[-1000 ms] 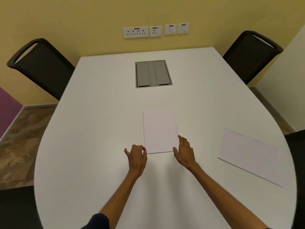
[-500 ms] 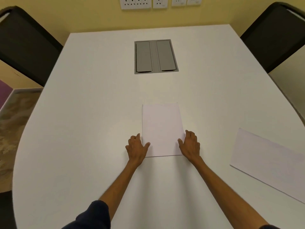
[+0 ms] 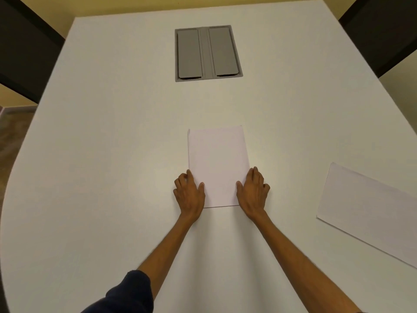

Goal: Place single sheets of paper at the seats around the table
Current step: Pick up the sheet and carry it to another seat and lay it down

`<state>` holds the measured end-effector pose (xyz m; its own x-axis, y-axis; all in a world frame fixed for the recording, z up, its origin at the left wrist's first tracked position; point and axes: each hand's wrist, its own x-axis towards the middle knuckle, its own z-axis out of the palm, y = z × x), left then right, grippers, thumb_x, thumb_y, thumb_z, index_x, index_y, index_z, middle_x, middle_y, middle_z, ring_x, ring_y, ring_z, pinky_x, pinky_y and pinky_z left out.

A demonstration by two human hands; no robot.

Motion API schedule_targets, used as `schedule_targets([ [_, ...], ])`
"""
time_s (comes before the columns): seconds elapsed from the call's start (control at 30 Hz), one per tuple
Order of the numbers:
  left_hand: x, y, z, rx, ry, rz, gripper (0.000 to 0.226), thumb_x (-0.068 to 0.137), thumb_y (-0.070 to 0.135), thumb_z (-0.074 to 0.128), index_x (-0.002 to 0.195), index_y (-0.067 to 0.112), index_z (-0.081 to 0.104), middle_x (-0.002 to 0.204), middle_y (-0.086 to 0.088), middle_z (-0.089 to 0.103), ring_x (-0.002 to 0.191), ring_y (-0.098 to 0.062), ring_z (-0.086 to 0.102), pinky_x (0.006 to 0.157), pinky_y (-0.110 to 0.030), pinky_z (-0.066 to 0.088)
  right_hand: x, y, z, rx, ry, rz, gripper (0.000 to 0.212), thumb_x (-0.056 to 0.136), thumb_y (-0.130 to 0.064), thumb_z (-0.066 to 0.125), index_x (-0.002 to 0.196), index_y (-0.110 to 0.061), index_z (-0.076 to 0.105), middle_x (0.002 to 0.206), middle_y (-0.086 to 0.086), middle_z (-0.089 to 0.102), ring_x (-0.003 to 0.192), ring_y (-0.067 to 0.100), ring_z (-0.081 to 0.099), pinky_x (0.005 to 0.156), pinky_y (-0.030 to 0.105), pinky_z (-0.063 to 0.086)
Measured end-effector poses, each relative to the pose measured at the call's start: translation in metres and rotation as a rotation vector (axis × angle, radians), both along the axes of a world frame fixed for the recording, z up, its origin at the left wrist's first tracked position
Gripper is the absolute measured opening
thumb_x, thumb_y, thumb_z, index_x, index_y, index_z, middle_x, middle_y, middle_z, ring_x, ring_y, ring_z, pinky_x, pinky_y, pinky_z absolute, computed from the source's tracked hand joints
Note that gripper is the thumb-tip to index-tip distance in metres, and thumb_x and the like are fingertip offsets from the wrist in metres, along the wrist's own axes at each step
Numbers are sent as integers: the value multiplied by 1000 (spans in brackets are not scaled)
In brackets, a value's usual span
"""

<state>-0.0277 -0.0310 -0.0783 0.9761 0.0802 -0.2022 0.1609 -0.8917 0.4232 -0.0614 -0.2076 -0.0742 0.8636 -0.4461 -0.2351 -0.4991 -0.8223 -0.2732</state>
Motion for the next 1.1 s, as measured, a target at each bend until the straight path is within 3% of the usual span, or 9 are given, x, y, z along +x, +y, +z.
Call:
schedule_targets([
  [0.13, -2, -2, 4, -14, -1, 12, 61, 96, 34, 52, 149, 11, 31, 142, -8, 41, 131, -26, 36, 101, -40, 37, -2, 1, 2, -14, -4, 29, 62, 102, -33, 39, 153, -5, 18, 161, 11, 19, 145, 26, 25, 113, 46, 28],
  [0.23, -3, -3, 7, -48, -47, 52, 52, 96, 26, 54, 144, 11, 40, 137, -7, 46, 127, -26, 41, 98, -39, 39, -3, 1, 1, 11, -81, 19, 56, 100, -27, 44, 150, -8, 29, 155, 9, 32, 139, 26, 34, 108, 42, 31],
  [0.4, 2, -1, 8, -127, -124, 168, 19, 94, 23, 60, 108, 10, 62, 111, -7, 62, 108, -26, 54, 88, -37, 41, 3, -7, 1, 121, -230, -137, 30, 95, -21, 57, 122, -9, 60, 124, 9, 55, 115, 26, 49, 91, 39, 41],
  [0.57, 9, 5, 10, -252, -53, 343, 20, 92, 30, 63, 91, 11, 66, 92, -3, 72, 91, -27, 65, 88, -42, 48, 10, -18, 2, 193, -260, -236, 22, 94, -27, 58, 103, -11, 71, 108, 8, 64, 106, 26, 54, 88, 37, 40],
  [0.7, 10, 7, 17, -345, -54, 400, 22, 92, 32, 63, 91, 11, 68, 92, -4, 73, 87, -27, 67, 81, -38, 50, 13, -20, 8, 315, -316, -320, 21, 92, -28, 61, 99, -12, 73, 99, 5, 71, 93, 26, 64, 87, 40, 49],
  [0.9, 6, 13, 43, -642, -104, 360, 20, 92, 27, 65, 97, 7, 67, 88, -5, 70, 81, -18, 65, 68, -20, 47, 5, -20, 31, 539, -441, -433, 18, 91, -28, 64, 97, -13, 73, 84, 0, 70, 77, 18, 65, 68, 24, 44],
  [1.0, -4, 16, 67, -731, -149, 312, 19, 93, 24, 65, 100, 7, 67, 88, -2, 69, 83, -15, 65, 65, -9, 46, -4, -22, 51, 623, -518, -465, 18, 90, -25, 67, 98, -11, 74, 81, -2, 69, 75, 14, 63, 73, 27, 53],
  [1.1, -16, 16, 91, -778, -192, 284, 17, 93, 23, 65, 100, 7, 67, 90, -3, 70, 81, -12, 65, 62, -5, 48, -20, -25, 75, 679, -578, -483, 19, 89, -24, 69, 100, -10, 75, 80, -5, 67, 74, 13, 63, 74, 24, 51],
])
